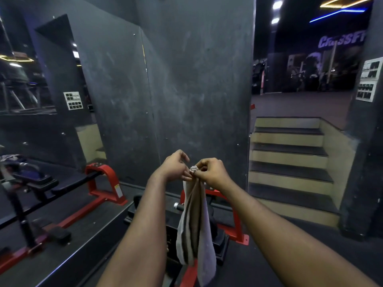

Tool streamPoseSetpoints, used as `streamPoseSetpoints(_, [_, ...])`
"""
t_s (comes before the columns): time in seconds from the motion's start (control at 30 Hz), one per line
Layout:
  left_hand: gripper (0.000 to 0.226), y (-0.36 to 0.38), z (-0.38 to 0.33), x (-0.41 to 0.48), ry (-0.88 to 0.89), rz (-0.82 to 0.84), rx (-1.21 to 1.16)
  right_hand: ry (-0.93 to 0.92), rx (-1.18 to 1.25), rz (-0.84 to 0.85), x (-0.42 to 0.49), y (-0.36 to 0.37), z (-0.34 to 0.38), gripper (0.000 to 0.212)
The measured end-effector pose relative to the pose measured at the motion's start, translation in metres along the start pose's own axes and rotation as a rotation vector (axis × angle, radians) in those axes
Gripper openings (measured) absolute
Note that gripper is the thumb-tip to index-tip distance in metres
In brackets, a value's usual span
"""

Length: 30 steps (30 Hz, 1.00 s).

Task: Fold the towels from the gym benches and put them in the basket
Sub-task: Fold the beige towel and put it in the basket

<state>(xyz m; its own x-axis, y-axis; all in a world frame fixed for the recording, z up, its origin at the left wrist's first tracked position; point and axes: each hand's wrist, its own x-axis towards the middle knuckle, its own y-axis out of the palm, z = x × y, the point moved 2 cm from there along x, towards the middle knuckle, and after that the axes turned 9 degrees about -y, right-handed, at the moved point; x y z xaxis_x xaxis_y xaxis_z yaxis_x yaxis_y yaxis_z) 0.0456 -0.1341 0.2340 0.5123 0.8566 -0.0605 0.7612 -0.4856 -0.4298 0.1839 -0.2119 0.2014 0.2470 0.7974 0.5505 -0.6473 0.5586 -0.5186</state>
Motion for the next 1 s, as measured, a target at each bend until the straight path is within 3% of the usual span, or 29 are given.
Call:
streamPoseSetpoints(0.07, [0.030, 0.000, 0.003, -0.001, 0.043, -0.010, 0.031, -0.016, 0.034, -0.017, 0.002, -0.006, -0.002, 0.006])
streamPoseSetpoints(0.17, [0.028, -0.005, 0.012, 0.004, 0.071, 0.012, 0.357, -0.022, 0.149, -0.051, 0.007, -0.014, -0.010, 0.015])
streamPoseSetpoints(0.3, [0.051, -0.005, 0.040, 0.013, -0.042, 0.099, 0.757, -0.035, 0.235, -0.091, 0.012, -0.025, -0.016, 0.020])
streamPoseSetpoints(0.47, [0.025, 0.002, 0.071, 0.021, -0.058, 0.292, 0.667, 0.041, 0.246, -0.264, 0.012, -0.044, -0.032, 0.021])
streamPoseSetpoints(0.57, [0.017, 0.001, 0.072, 0.019, -0.115, 0.311, 0.596, 0.114, 0.184, -0.341, 0.008, -0.056, -0.043, 0.018])
streamPoseSetpoints(0.63, [0.016, -0.005, 0.065, 0.021, -0.080, 0.233, 0.501, 0.171, 0.105, -0.402, 0.003, -0.064, -0.051, 0.018])
streamPoseSetpoints(0.8, [0.032, -0.030, 0.023, 0.019, 0.250, -0.236, 0.480, 0.327, -0.013, -0.425, -0.014, -0.071, -0.076, 0.013])
streamPoseSetpoints(1.0, [0.037, -0.027, -0.005, 0.017, 0.461, -0.385, 0.300, 0.338, 0.009, -0.413, -0.015, -0.078, -0.080, 0.012])
